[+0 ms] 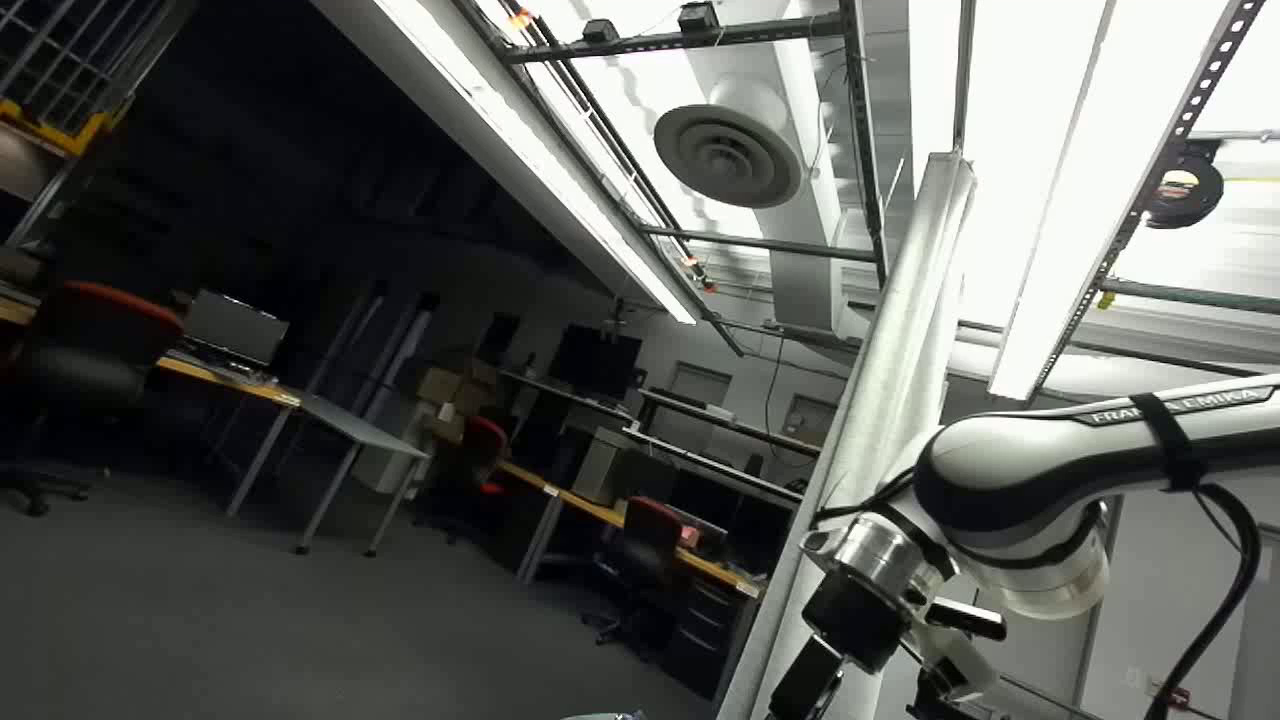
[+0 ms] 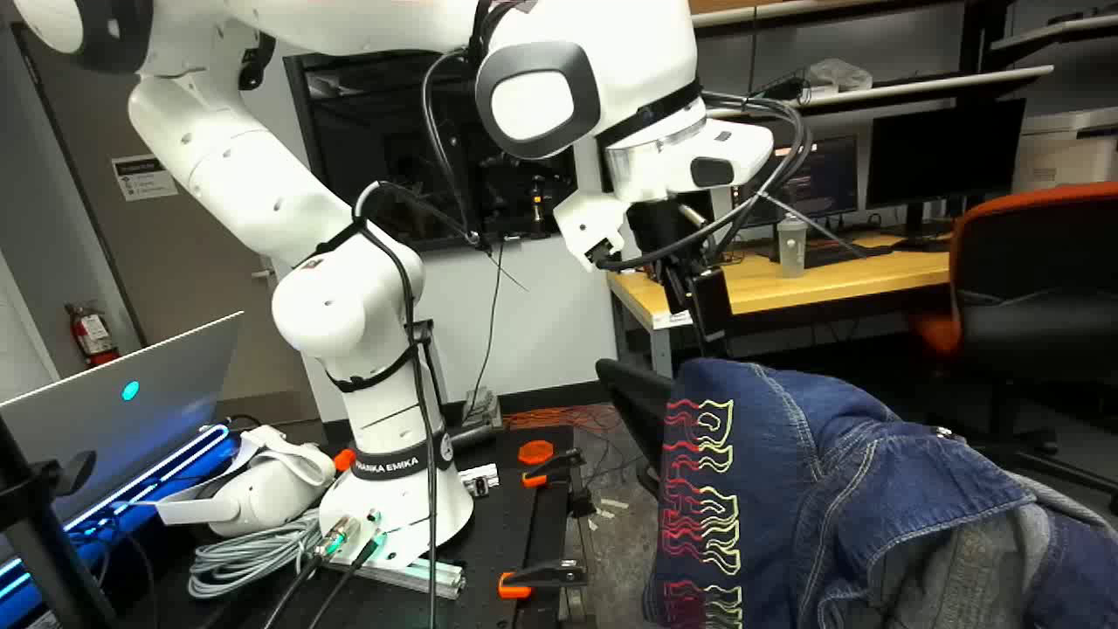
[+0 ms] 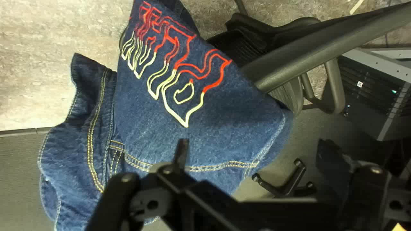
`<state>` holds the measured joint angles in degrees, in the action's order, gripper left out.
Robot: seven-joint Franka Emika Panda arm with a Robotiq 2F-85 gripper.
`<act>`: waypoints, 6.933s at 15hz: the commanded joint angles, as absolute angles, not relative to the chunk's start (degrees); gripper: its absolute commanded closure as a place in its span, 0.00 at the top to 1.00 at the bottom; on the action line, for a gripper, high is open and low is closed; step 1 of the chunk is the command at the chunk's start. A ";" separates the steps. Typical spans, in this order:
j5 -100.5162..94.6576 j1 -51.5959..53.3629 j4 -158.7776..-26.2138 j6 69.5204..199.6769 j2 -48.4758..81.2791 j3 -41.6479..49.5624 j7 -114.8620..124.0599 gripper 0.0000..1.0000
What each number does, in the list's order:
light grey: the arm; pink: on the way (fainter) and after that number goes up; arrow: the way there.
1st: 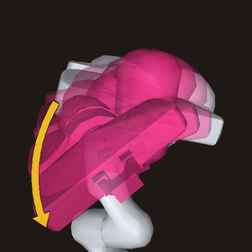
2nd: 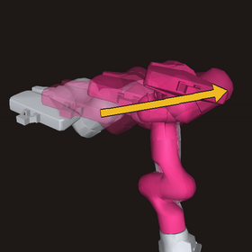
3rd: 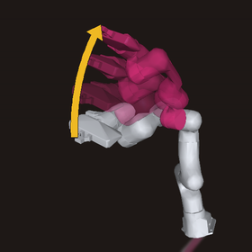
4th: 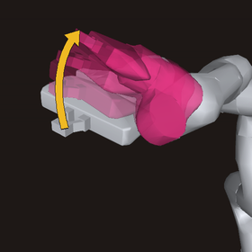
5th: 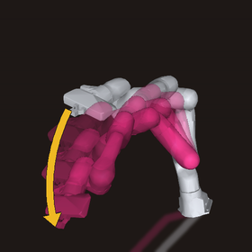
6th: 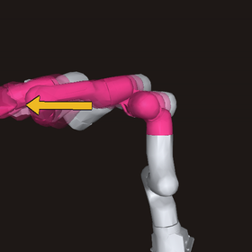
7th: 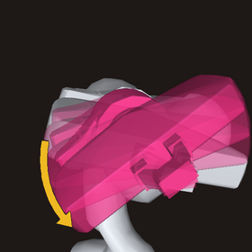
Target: Remove the denim jacket from the chair backrest and put it on the seat
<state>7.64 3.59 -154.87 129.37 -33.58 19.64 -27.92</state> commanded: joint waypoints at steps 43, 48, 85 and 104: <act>7.91 5.18 -155.13 135.09 -27.42 13.89 -49.67 1.00; 7.84 6.86 -157.08 142.44 -25.26 14.32 -57.68 1.00; 5.28 3.54 -137.36 139.83 -12.43 7.59 -44.85 0.03; -12.43 8.05 -84.29 126.13 10.69 -4.74 0.55 0.03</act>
